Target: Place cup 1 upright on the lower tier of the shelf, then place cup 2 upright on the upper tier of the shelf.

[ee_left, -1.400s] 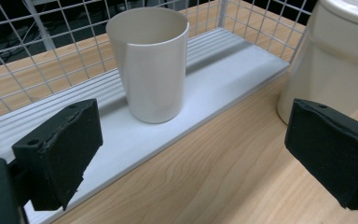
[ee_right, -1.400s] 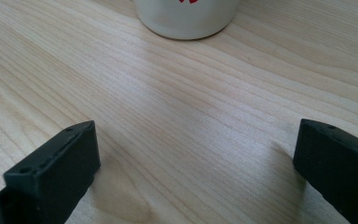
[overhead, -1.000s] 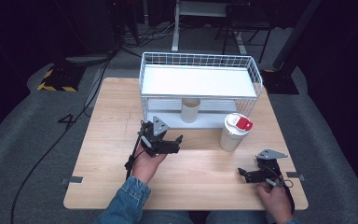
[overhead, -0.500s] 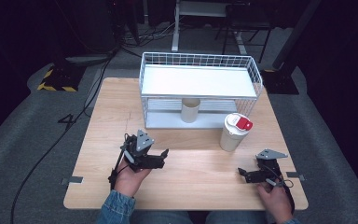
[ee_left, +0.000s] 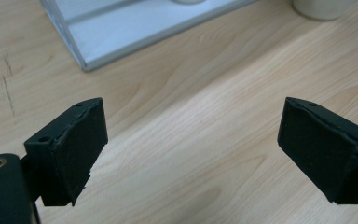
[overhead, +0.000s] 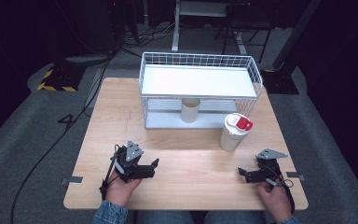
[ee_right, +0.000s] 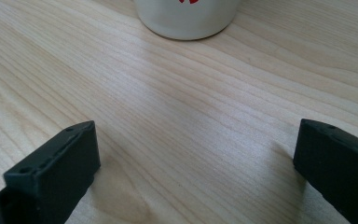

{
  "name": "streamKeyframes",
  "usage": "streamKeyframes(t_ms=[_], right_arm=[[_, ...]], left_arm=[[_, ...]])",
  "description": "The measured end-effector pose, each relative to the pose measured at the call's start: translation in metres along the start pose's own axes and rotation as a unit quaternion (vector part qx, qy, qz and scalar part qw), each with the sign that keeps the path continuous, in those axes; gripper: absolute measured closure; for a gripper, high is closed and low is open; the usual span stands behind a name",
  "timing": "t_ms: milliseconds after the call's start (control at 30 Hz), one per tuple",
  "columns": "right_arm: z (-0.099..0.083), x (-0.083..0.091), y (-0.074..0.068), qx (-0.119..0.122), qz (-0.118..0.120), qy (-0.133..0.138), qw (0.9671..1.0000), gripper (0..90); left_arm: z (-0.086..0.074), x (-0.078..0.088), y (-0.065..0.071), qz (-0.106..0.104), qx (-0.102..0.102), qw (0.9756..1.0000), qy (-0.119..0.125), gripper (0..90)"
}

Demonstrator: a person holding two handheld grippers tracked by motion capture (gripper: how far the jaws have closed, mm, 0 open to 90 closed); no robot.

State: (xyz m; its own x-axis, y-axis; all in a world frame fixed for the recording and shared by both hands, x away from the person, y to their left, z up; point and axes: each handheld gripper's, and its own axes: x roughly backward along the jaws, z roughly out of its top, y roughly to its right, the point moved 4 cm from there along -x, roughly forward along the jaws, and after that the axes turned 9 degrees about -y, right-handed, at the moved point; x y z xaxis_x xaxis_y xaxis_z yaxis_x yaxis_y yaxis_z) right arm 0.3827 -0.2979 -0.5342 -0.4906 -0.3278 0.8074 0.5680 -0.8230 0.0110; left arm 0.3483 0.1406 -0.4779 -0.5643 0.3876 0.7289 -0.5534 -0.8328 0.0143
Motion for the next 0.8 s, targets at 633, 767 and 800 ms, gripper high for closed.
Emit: streamKeyframes(t_ms=[633,767,800], right_arm=[[0.0,0.0,0.0,0.0,0.0,0.0,1.0,0.4],[0.0,0.0,0.0,0.0,0.0,0.0,1.0,0.4],[0.0,0.0,0.0,0.0,0.0,0.0,1.0,0.4]], left_arm=[[-0.042,-0.023,-0.012,-0.003,0.013,0.9956,-0.093,8.7],[-0.045,-0.024,-0.015,0.002,0.007,0.9944,-0.106,9.0],[-0.046,-0.025,-0.016,0.008,0.004,0.9942,-0.107,9.0]])
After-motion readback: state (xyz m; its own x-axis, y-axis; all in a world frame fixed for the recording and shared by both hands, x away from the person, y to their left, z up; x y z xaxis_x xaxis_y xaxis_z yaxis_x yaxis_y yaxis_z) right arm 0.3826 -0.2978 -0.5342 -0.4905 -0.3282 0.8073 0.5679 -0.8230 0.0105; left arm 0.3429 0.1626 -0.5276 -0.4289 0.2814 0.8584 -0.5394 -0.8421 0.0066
